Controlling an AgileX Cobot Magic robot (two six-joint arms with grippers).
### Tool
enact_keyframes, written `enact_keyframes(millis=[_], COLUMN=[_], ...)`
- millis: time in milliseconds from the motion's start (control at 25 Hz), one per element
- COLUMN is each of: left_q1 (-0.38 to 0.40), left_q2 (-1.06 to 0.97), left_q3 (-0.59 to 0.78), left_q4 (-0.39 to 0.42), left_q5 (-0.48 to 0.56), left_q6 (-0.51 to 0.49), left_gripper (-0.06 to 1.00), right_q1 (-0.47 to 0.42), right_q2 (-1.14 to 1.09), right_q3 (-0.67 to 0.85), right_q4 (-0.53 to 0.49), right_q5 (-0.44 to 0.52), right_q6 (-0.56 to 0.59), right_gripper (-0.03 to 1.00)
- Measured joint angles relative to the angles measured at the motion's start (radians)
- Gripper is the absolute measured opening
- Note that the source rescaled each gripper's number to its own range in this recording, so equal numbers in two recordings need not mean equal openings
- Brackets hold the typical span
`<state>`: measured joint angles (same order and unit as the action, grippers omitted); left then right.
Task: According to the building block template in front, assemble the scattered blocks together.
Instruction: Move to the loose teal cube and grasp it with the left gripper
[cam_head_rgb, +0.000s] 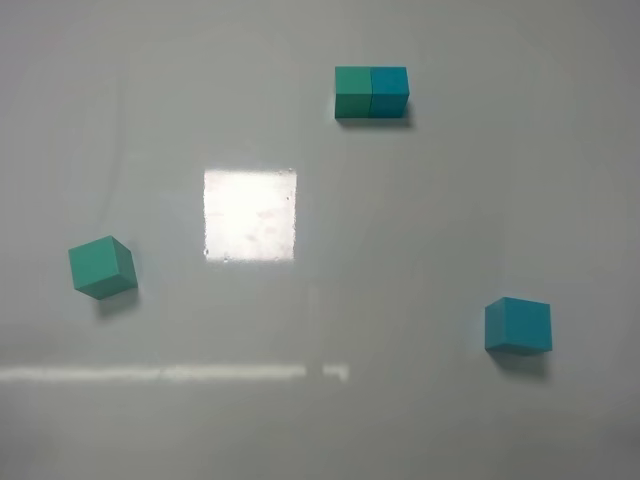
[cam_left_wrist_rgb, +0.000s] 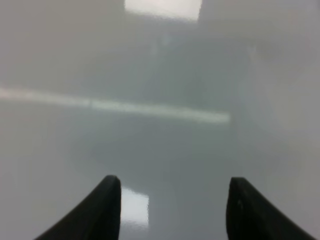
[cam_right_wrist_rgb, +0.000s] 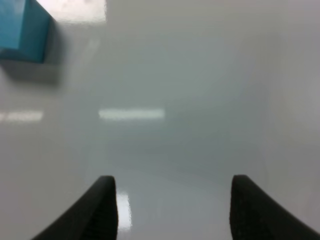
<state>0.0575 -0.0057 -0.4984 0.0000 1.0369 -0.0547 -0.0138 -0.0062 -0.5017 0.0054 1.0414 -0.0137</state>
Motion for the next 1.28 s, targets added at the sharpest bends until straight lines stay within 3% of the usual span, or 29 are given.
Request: enact_keyframes(millis=[440, 560, 680, 880, 920, 1000, 1080, 1160, 1280], left_q1=[0.0, 0.0, 0.0, 0.0, 0.0, 0.0, 0.0, 0.0, 0.0], left_q2=[0.0, 0.034, 0.168, 0.476, 0.539, 0.653, 0.741, 0.806, 0.861], left_q3=[-0.006, -0.078, -0.195, -0.432, -0.484, -0.578, -0.642, -0.68, -0.697], left_q4=[0.0, -0.03, -0.077, -0.18, -0.199, -0.231, -0.278, -0.317, -0.344], left_q5=[-0.008, -0.071, -0.133, -0.15, -0.128, -0.07, -0.002, 0.038, 0.07], left_q6=[0.019, 0.083, 0.184, 0.477, 0.55, 0.676, 0.797, 0.861, 0.945], left_gripper=[0.28, 0.19, 0.05, 0.01, 0.05, 0.22, 0.53, 0.75, 0.87], right_q1=[0.0, 0.0, 0.0, 0.0, 0.0, 0.0, 0.0, 0.0, 0.0], right_q2=[0.0, 0.0, 0.0, 0.0, 0.0, 0.0, 0.0, 0.0, 0.0], right_q3=[0.0, 0.0, 0.0, 0.0, 0.0, 0.0, 0.0, 0.0, 0.0], right_q4=[0.0, 0.0, 0.0, 0.0, 0.0, 0.0, 0.0, 0.0, 0.0], right_q5=[0.0, 0.0, 0.0, 0.0, 0.0, 0.0, 0.0, 0.0, 0.0], right_q6=[0.0, 0.0, 0.0, 0.0, 0.0, 0.0, 0.0, 0.0, 0.0], right_gripper=[0.35, 0.35, 0.35, 0.35, 0.34, 0.29, 0.26, 0.26, 0.25])
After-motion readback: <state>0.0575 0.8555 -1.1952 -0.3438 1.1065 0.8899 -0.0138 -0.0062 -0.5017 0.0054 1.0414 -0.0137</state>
